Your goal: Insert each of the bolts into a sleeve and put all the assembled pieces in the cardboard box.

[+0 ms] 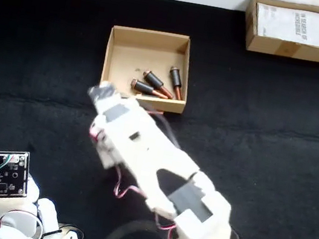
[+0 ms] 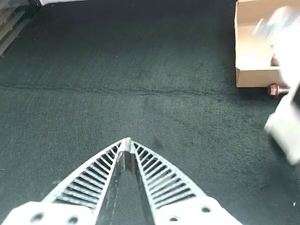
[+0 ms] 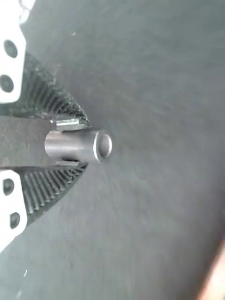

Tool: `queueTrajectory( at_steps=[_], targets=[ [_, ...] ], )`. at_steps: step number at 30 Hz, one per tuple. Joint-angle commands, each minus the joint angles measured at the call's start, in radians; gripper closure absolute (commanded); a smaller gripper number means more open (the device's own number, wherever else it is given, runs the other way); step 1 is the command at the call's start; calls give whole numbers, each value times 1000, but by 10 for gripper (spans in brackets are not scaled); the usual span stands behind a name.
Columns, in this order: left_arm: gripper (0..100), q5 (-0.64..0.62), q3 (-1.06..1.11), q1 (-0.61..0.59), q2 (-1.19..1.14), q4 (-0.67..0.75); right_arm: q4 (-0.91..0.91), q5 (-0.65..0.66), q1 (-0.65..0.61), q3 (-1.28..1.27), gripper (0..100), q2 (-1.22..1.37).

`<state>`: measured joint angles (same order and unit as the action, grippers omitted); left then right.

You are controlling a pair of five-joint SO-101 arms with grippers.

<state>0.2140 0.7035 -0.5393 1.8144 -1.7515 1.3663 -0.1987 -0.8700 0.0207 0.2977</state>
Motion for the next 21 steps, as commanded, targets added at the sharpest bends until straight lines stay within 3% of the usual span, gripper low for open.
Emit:
queueTrajectory(
  at_steps=[1, 10, 14, 21],
  targets=[
    [991, -71, 2, -10, -1, 5, 87, 41, 111, 189, 990, -159],
    [990, -166, 206, -1, -2, 107, 300, 206, 311, 423, 990, -440],
    [990, -229, 280, 105, -2, 137, 395, 219, 371, 424, 990, -564],
    [990, -322, 288, 387, -16, 276, 397, 221, 446, 266, 990, -871]
  ],
)
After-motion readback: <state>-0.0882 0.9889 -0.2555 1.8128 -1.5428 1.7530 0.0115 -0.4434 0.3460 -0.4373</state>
